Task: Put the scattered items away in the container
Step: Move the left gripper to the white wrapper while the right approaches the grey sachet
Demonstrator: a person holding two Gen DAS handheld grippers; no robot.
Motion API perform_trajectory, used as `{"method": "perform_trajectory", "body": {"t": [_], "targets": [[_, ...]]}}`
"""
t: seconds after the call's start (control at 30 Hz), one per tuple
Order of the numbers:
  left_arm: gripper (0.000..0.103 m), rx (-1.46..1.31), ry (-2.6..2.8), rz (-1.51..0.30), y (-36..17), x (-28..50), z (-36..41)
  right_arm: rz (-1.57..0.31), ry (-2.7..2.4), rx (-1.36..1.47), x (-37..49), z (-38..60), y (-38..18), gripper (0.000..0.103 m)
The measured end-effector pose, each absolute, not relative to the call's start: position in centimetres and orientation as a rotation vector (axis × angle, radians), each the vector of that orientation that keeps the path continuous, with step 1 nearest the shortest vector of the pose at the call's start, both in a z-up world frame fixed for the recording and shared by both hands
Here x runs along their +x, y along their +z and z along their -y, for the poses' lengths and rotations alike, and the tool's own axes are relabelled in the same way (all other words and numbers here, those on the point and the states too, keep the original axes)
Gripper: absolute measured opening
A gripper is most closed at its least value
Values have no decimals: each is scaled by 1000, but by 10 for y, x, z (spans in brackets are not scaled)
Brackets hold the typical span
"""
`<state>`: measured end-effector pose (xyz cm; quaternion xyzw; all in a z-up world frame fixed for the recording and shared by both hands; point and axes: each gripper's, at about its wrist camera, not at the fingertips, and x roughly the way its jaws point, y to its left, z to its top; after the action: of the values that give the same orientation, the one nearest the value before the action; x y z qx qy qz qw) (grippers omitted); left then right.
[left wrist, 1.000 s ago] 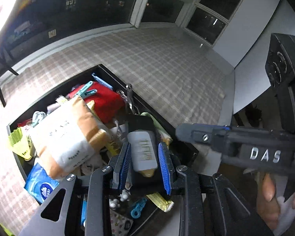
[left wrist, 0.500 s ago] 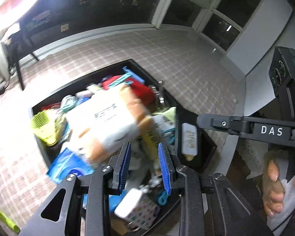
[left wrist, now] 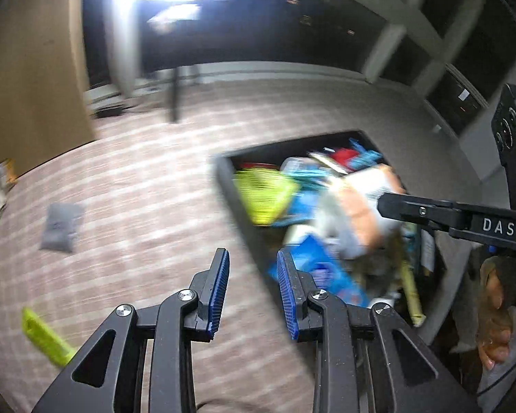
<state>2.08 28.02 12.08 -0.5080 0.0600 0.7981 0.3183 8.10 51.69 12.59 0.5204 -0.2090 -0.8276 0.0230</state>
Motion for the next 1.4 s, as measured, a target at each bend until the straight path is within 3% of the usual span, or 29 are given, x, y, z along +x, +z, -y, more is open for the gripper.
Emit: {"method": "perform_trajectory", "body": {"t": [0.33, 0.47, 0.57, 0.67, 0.93, 1.4], "targets": [[41, -1419, 2283, -135, 110, -43, -157, 271, -2458, 1572, 18, -395, 120, 43], [51, -1440, 2342, -166, 101, -70, -110, 130, -2419, 1551, -6, -348, 117, 54], [56, -1456, 2379, -175, 94, -93, -79, -31, -2384, 1521, -22, -314, 112, 57], [62, -1468, 2405, -205, 84, -116, -55, -174, -2333, 1508, -38, -283, 102, 67], [73, -1548, 2369, -277, 44, -184, -13, -444, -2173, 1528, -82, -222, 53, 68], [75, -1612, 2318, -482, -17, -271, -2, -654, -1947, 1498, -130, -161, -9, 68]]}}
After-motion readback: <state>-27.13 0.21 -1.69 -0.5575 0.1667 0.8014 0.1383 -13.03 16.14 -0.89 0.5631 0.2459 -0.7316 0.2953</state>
